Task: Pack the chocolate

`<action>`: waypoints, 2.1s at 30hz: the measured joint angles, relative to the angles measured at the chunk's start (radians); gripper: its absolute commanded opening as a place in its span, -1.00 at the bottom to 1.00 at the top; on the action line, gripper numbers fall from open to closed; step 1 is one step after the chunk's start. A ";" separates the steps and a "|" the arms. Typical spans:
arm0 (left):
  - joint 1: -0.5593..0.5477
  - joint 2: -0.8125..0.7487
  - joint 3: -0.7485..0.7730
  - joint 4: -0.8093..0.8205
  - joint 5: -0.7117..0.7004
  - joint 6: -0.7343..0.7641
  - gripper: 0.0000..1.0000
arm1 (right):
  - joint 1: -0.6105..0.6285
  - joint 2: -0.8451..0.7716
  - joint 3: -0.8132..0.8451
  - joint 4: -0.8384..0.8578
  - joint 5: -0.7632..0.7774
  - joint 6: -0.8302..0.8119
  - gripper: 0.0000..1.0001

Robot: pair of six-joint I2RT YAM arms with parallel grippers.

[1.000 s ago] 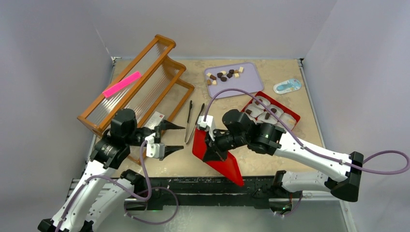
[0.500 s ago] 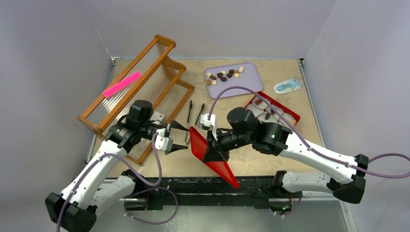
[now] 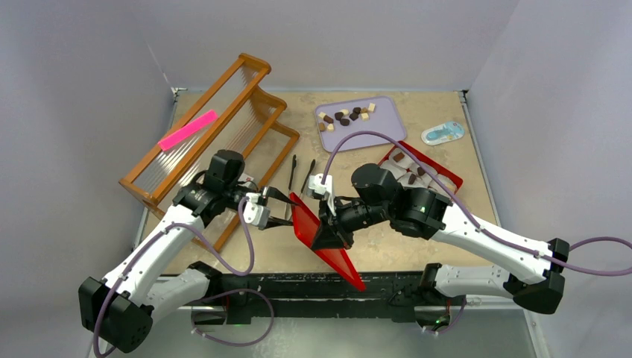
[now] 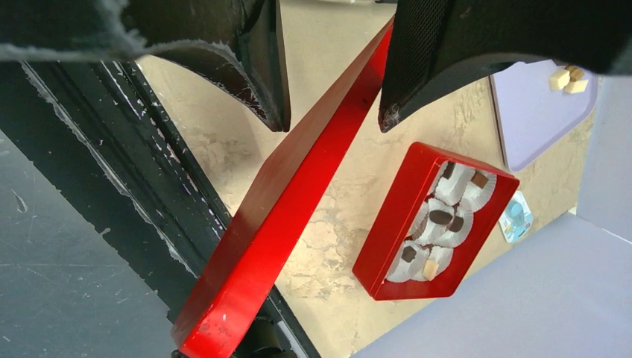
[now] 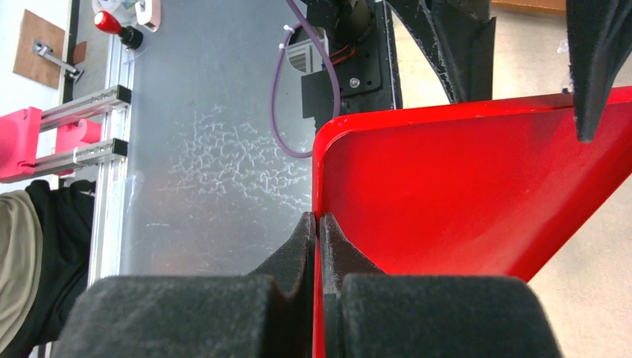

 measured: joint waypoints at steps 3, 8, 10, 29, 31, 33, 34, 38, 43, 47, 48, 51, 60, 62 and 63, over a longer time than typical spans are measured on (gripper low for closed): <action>-0.001 0.008 0.000 0.008 0.010 -0.002 -0.21 | 0.000 0.000 0.000 0.002 -0.008 -0.001 -1.00; -0.006 0.005 0.000 0.028 0.014 -0.037 -0.56 | 0.000 -0.003 0.000 0.002 -0.016 -0.001 -1.00; -0.006 -0.005 0.000 0.043 0.010 -0.059 -0.63 | 0.000 -0.010 0.000 0.004 -0.014 0.000 -1.00; -0.015 -0.021 -0.061 0.623 -0.241 -1.140 -1.00 | -0.002 -0.299 0.002 0.078 0.590 0.175 0.71; -0.015 -0.007 -0.061 0.676 -0.295 -1.257 -1.00 | -0.002 -0.347 0.002 0.112 0.642 0.192 0.82; -0.014 -0.002 -0.062 0.730 -0.360 -1.372 -1.00 | -0.002 -0.386 0.003 0.137 0.685 0.205 0.85; -0.014 -0.002 -0.062 0.761 -0.399 -1.428 -1.00 | -0.002 -0.396 0.004 0.144 0.696 0.210 0.85; -0.012 0.010 -0.072 0.916 -0.510 -1.637 -1.00 | -0.002 -0.397 0.005 0.164 0.745 0.227 0.85; -0.012 0.077 -0.072 1.014 -0.571 -1.799 -1.00 | -0.002 -0.378 -0.007 0.160 0.786 0.248 0.84; -0.013 0.148 -0.072 1.074 -0.616 -1.956 -1.00 | -0.002 -0.368 -0.029 0.154 0.819 0.277 0.83; -0.015 0.165 -0.072 1.097 -0.633 -2.002 -1.00 | -0.002 -0.367 -0.030 0.154 0.823 0.282 0.83; -0.029 0.204 -0.072 1.170 -0.686 -2.116 -1.00 | -0.002 -0.354 -0.030 0.156 0.824 0.294 0.83; -0.175 0.379 0.002 1.357 -0.846 -2.292 -1.00 | -0.002 -0.354 -0.030 0.162 0.844 0.312 0.82; -0.207 0.431 0.027 1.388 -0.882 -2.321 -1.00 | -0.002 -0.360 -0.029 0.167 0.845 0.314 0.82; -0.222 0.457 0.038 1.403 -0.899 -2.332 -1.00 | -0.002 -0.361 -0.026 0.167 0.845 0.314 0.82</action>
